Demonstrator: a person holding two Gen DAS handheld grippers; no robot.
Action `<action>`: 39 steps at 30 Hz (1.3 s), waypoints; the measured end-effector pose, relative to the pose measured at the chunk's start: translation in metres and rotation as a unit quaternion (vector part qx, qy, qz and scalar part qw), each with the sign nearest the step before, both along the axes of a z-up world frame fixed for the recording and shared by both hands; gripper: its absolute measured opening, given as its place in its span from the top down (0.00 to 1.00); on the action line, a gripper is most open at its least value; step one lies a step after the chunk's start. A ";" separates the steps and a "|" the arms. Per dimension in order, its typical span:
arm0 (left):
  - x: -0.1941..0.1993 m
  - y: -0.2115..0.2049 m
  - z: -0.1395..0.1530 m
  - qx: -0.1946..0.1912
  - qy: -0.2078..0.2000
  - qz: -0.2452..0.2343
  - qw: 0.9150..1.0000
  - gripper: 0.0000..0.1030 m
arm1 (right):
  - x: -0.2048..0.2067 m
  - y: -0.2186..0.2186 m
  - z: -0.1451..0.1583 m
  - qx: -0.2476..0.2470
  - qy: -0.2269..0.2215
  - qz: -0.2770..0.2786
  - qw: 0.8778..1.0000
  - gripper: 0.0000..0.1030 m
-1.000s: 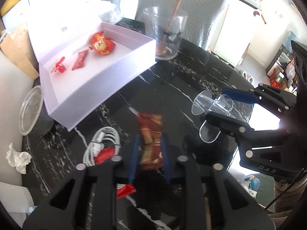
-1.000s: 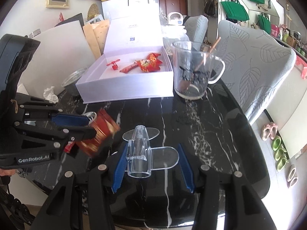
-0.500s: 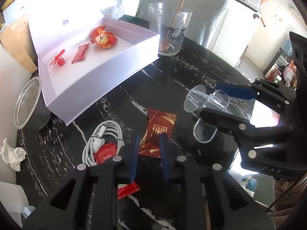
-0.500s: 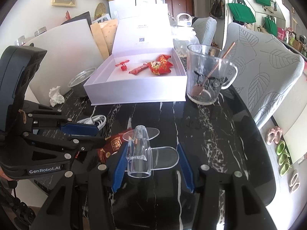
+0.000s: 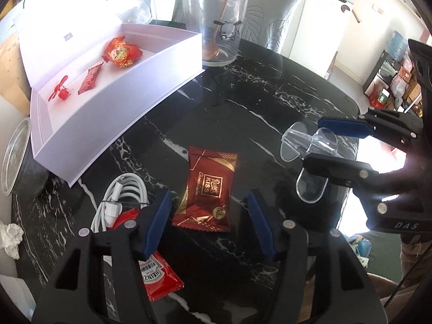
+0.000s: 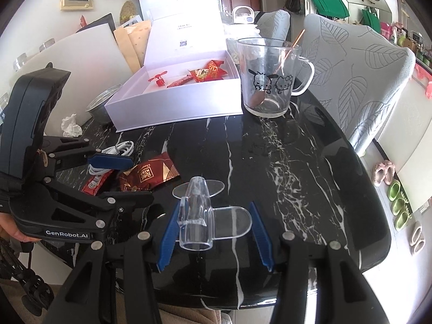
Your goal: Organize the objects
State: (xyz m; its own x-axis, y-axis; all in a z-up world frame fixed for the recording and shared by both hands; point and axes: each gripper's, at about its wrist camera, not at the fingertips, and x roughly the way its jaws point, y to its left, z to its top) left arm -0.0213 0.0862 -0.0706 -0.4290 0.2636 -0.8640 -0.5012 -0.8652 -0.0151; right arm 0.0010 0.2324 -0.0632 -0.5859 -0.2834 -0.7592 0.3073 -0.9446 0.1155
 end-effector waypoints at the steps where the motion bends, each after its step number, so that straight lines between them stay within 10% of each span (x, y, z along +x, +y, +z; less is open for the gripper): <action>1: 0.000 0.001 -0.002 -0.003 0.007 -0.006 1.000 0.44 | 0.000 0.001 -0.001 -0.001 -0.001 0.000 1.000 0.49; 7: -0.002 0.001 -0.004 0.015 0.019 -0.015 1.000 0.45 | -0.001 0.005 -0.006 -0.009 -0.007 -0.002 1.000 0.49; 11: 0.002 0.005 -0.003 0.022 0.032 -0.040 0.998 0.67 | -0.003 0.005 -0.009 -0.012 -0.012 -0.002 1.000 0.49; 39: -0.004 -0.008 0.006 0.049 0.016 -0.005 0.999 0.81 | -0.006 0.001 0.005 -0.011 0.006 -0.003 1.000 0.49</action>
State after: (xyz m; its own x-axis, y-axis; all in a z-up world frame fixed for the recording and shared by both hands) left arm -0.0257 0.0786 -0.0642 -0.4527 0.3507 -0.8198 -0.5118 -0.8551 -0.0832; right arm -0.0051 0.2336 -0.0578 -0.5960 -0.2965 -0.7462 0.3038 -0.9435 0.1323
